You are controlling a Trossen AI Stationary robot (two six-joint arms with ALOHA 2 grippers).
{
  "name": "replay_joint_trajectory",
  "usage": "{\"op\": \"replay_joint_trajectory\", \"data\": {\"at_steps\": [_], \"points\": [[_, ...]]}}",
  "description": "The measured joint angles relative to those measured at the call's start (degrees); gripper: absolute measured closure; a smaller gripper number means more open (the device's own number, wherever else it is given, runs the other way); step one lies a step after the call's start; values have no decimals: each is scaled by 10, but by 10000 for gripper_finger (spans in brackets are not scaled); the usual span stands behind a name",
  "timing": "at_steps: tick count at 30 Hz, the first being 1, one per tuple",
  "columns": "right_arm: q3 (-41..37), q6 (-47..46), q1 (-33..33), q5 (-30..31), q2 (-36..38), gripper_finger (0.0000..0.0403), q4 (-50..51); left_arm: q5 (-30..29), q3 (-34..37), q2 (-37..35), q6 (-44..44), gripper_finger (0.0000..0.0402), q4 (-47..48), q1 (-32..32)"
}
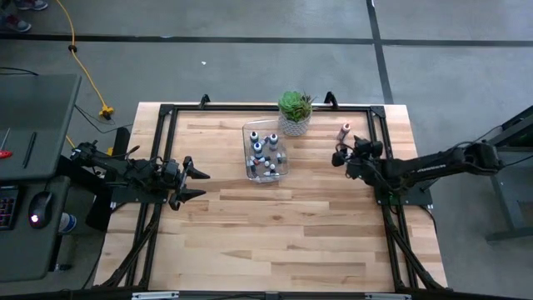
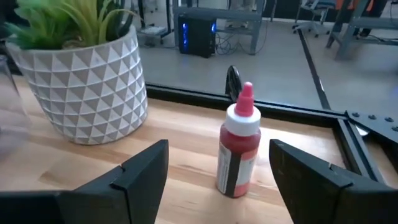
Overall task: Pick & Place food coloring
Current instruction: Put the big pink food coloring bottle into the transparent bin
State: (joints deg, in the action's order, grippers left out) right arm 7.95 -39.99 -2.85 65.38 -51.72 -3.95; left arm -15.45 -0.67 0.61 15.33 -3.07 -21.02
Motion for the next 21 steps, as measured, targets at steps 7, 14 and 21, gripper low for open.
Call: {"op": "replay_joint_trajectory", "data": {"at_steps": [7,14,21], "points": [[-21,-16,-8,10,-1,136,-21,0,0,0,0,130,0,0],[-21,-64,-30,8,-46,136,-42,0,0,0,0,130,0,0],[-4,-87,-51,-6,-144,137,-119,0,0,0,0,130,0,0]]}}
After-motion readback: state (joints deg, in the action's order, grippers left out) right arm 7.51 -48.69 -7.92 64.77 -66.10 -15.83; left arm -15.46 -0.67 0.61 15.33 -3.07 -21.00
